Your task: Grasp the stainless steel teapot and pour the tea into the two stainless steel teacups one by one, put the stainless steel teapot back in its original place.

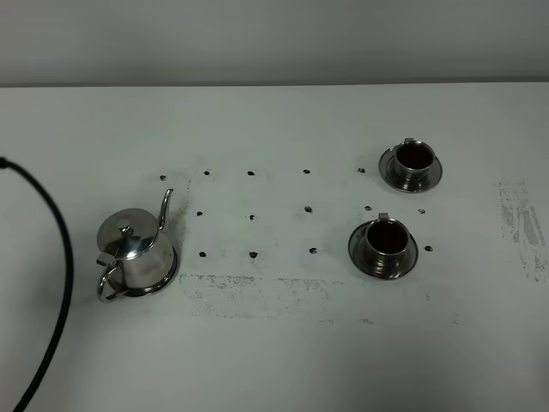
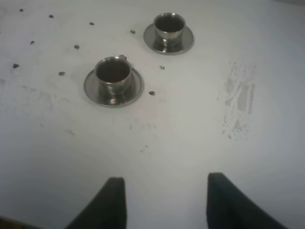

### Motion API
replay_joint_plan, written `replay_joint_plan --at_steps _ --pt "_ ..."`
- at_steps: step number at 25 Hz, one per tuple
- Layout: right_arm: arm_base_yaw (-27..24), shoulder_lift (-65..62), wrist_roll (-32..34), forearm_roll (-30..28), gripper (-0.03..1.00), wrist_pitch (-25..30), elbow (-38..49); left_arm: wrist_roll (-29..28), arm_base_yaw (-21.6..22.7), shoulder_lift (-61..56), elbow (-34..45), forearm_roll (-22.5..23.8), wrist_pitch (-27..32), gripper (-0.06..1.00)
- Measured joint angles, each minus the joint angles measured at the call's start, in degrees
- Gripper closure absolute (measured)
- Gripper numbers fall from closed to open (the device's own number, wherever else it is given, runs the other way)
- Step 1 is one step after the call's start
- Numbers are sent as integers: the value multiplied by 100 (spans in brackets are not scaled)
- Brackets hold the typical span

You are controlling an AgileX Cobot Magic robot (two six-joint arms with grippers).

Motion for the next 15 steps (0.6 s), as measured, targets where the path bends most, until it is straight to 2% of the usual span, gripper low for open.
replay_joint_plan --at_steps 3,7,15 --pt "0 0 0 0 58 0 0 -7 266 -786 567 -12 83 45" --pt "0 0 0 0 58 0 0 -7 353 -1936 1376 98 -214 45" --pt "0 0 0 0 58 0 0 84 410 -3492 2064 144 -378 45"
